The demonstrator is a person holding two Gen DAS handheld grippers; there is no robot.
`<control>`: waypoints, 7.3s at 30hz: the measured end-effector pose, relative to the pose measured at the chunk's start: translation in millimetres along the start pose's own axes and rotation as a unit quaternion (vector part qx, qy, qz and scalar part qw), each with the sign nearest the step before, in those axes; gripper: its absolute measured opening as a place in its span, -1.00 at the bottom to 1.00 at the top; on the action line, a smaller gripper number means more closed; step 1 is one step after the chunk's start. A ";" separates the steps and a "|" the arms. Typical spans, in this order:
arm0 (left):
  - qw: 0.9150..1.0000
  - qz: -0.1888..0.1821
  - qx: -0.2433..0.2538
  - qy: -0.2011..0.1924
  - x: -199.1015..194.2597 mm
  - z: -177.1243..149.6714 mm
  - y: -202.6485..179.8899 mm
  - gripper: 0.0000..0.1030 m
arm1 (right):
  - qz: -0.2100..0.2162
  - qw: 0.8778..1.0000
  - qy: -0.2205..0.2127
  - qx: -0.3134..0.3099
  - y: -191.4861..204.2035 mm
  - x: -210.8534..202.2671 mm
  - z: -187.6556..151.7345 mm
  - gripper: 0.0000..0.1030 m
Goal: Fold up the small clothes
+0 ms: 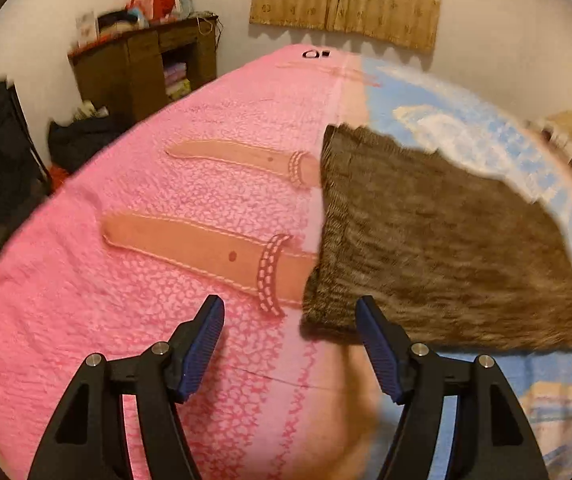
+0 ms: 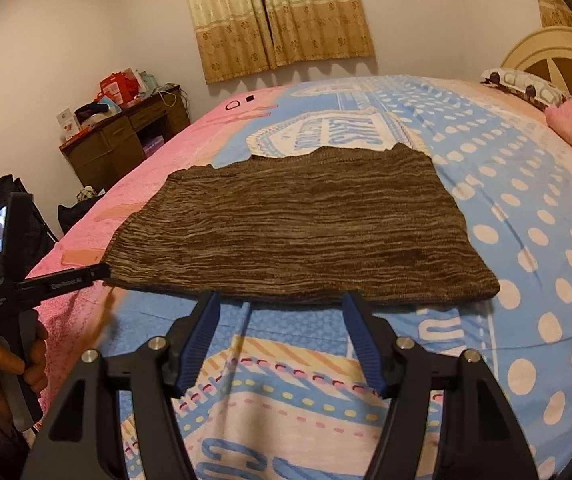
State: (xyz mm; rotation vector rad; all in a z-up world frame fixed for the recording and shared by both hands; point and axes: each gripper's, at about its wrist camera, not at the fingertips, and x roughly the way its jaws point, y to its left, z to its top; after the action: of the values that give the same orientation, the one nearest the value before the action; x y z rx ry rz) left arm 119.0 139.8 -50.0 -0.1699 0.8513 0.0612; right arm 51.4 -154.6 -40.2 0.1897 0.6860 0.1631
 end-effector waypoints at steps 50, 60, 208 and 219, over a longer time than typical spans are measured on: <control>1.000 0.002 0.000 0.024 43.0 1.7 -43.8 0.06 | 0.012 0.999 0.038 0.029 -0.1 15.0 -12.6 0.30; 1.000 -0.005 0.004 0.023 38.5 -0.1 -42.5 0.05 | 0.014 0.999 0.038 0.029 1.2 14.5 -12.8 0.30; 0.976 -0.133 0.171 -0.016 9.0 14.3 -206.6 0.09 | -0.010 0.995 0.085 0.049 -151.0 0.1 24.2 -0.53; 0.980 -0.066 0.187 0.015 53.9 18.1 -246.9 0.12 | -0.008 0.999 0.011 -0.045 -107.0 35.6 84.4 -0.61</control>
State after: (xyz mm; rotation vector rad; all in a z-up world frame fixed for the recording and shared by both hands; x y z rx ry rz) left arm 197.9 -101.0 -48.0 0.1267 0.8638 -0.2267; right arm 141.9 -261.0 -22.3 0.0960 0.6998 0.1795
